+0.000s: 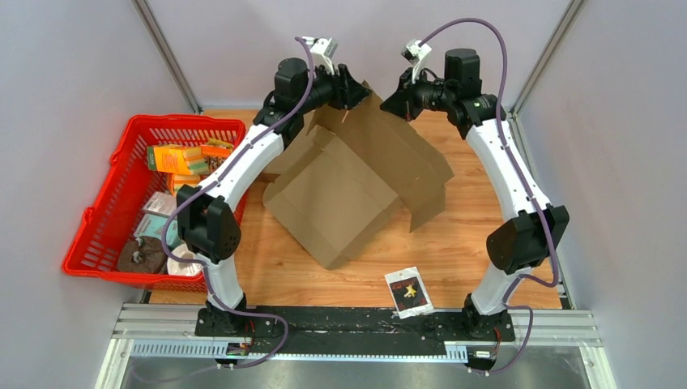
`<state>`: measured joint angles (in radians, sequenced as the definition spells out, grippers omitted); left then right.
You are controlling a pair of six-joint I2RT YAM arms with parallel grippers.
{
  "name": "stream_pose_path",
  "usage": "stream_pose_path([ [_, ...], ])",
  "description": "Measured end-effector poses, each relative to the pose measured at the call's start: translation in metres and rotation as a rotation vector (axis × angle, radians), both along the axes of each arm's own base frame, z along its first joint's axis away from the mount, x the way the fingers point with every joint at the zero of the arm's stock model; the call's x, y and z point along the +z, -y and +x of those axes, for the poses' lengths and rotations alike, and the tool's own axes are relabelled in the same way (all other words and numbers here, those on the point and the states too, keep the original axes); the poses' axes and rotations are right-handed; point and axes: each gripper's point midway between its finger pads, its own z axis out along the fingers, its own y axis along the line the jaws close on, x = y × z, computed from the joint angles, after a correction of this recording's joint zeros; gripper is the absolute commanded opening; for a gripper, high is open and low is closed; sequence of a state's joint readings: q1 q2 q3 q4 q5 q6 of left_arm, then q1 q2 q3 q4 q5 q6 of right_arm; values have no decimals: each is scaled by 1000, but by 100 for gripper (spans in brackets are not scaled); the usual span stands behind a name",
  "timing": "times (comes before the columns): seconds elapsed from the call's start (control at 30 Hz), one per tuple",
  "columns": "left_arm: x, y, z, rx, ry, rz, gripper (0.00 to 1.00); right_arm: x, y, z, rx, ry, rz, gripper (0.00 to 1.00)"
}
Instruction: Fold the paper box
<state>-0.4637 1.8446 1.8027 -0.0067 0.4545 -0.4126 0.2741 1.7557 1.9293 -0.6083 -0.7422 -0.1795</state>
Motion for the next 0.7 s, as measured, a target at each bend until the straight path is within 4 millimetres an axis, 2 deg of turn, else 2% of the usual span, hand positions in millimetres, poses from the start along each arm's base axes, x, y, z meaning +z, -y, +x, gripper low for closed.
stream_pose_path([
  [0.1, 5, 3, -1, -5, 1, -36, 55, 2, -1, -1, -16, -19, 36, 0],
  [0.17, 3, 5, 0, -4, -2, -61, 62, 2, -2, -1, -30, -35, 55, 0],
  [0.3, -8, 6, -3, 3, -30, -112, 66, -8, -2, -2, -58, -96, 73, 0],
  [0.33, -12, 5, -5, 13, -41, -123, 71, -11, -2, -2, -62, -111, 76, 0],
  [0.5, -22, -5, -17, 89, -108, -154, 72, -22, -7, -8, -74, -162, 82, 0],
  [0.57, -24, -12, -24, 135, -123, -157, 67, -21, -9, -10, -73, -167, 86, 0],
  [0.67, -21, -22, -32, 231, -144, -135, 67, -15, -12, -11, -77, -158, 98, 0],
  [0.7, -17, -23, -35, 256, -140, -130, 73, -14, -13, -11, -79, -155, 102, 0],
])
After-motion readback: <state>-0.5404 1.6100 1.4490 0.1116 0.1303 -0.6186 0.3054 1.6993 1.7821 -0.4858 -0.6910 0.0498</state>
